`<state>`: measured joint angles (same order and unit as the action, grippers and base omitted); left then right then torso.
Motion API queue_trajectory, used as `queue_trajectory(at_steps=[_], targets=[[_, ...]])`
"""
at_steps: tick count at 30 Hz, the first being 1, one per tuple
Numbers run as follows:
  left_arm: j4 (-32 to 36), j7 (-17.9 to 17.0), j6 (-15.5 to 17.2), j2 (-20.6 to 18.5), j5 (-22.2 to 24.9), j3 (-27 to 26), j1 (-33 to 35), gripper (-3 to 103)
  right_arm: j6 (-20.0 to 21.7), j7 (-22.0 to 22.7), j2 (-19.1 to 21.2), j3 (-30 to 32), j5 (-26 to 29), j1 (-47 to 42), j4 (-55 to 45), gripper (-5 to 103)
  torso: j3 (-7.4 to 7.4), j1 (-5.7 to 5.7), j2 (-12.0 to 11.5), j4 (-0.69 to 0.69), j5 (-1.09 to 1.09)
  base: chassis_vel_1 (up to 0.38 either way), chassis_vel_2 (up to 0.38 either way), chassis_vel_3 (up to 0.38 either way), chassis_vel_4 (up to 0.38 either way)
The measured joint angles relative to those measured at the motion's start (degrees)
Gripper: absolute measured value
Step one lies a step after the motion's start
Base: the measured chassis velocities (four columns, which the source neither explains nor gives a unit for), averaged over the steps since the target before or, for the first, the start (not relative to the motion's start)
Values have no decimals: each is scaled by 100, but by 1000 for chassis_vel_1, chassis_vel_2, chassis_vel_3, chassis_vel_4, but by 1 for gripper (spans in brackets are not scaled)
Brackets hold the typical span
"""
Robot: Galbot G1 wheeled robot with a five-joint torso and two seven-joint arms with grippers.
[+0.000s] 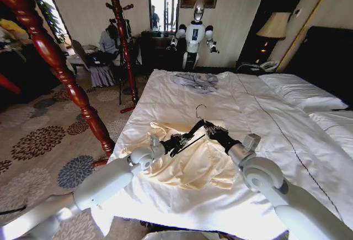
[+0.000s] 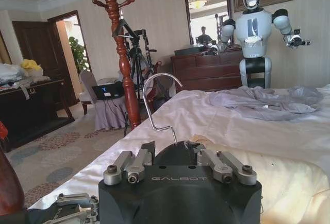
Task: Pick up the clothes from the bed and hang them on the clothes hanger.
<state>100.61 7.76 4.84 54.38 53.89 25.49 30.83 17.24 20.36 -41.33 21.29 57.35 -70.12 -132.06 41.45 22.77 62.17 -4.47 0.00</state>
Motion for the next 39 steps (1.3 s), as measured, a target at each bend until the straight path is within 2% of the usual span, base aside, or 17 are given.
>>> queue_trajectory(at_steps=[2, 3, 6, 8, 9, 11, 12, 14, 15, 17, 18, 21, 24, 25, 30, 36, 39], targets=[[0, -2, 0, 0, 2, -4, 5, 16, -4, -3, 1, 35, -6, -37, -13, 37, 0, 0, 0, 1, 0, 0, 0, 0, 0], [1, -10, -2, -2, 5, -18, 15, 16, -9, -9, 7, 108, -7, -109, -37, 47, 0, 0, 0, 1, 0, 0, 0, 0, 0], [16, -30, -2, -12, 24, -64, 29, 16, -48, -23, 26, 310, -13, -274, -69, 47, 0, 0, 0, 0, 0, 0, 0, 0, 0], [62, -34, -3, -28, 54, -146, 58, 16, -243, -23, 28, 529, -251, -424, 42, 69, 0, 0, 0, 0, 0, 0, 0, 0, 0], [62, -34, -3, -28, 54, -146, 58, 16, -243, -23, 28, 529, -251, -424, 42, 69, 0, 0, 0, 0, 0, 0, 0, 0, 0], [75, -33, -3, -48, 58, -190, 67, 16, -410, -14, 32, 609, -570, -484, 187, 69, 0, 0, -1, 0, 1, 0, 0, 0, 0], [85, -31, -3, -71, 58, -212, 69, 16, -501, -14, 58, 680, -864, -524, 303, 80, 0, 0, 0, 0, 1, 0, 0, 0, 0], [100, -30, -3, -91, 61, -220, 69, 16, -539, -14, 81, 721, -1059, -530, 404, 80, 0, 0, -1, 0, 0, 0, 0, 0, 0], [132, -29, -3, -117, 63, -222, 68, 16, -591, -14, 101, 755, -1316, -515, 564, 90, 0, 0, 0, 0, 1, 0, 0, 0, 0], [211, -30, -3, -154, 70, -222, 61, 16, -694, -66, 140, 771, -1817, -439, 875, 90, 0, 0, 0, 0, 1, 0, 0, 0, 0], [259, -34, -2, -167, 72, -223, 60, 16, -766, -147, 166, 765, -2143, -375, 1094, 99, 0, 0, 0, 1, 0, 0, 0, 0, 0], [322, -37, -3, -185, 73, -223, 60, 16, -889, -306, 194, 679, -2588, -248, 1437, 100, 0, 0, 0, 0, 1, 0, 0, 0, 0], [391, -53, 0, -198, 73, -222, 62, 16, -1178, -613, 209, 428, -3476, -25, 2002, 100, 0, 0, -1, 1, 1, 0, 0, 0, 0], [391, -53, 0, -198, 73, -222, 62, 16, -1178, -613, 209, 428, -3476, -25, 2002, 100, 0, 0, -1, 1, 1, 0, 0, 0, 0], [483, -67, 24, -255, 105, -178, 46, 16, -1657, -988, 249, 262, -4736, 29, 2270, 100, 0, 0, 0, 0, 0, 0, 0, 0, 0], [525, -63, 70, -350, 242, -31, -138, 16, -1847, -1011, 210, 121, -5192, 34, 2236, 100, 0, 0, 0, 0, 0, 0, 0, 0, 0], [611, -124, 146, -412, 346, 146, -364, 16, -2270, -1210, 220, 106, -5938, 78, 2469, 100, 0, 0, 0, -1, 1, 0, 0, 0, 0]])
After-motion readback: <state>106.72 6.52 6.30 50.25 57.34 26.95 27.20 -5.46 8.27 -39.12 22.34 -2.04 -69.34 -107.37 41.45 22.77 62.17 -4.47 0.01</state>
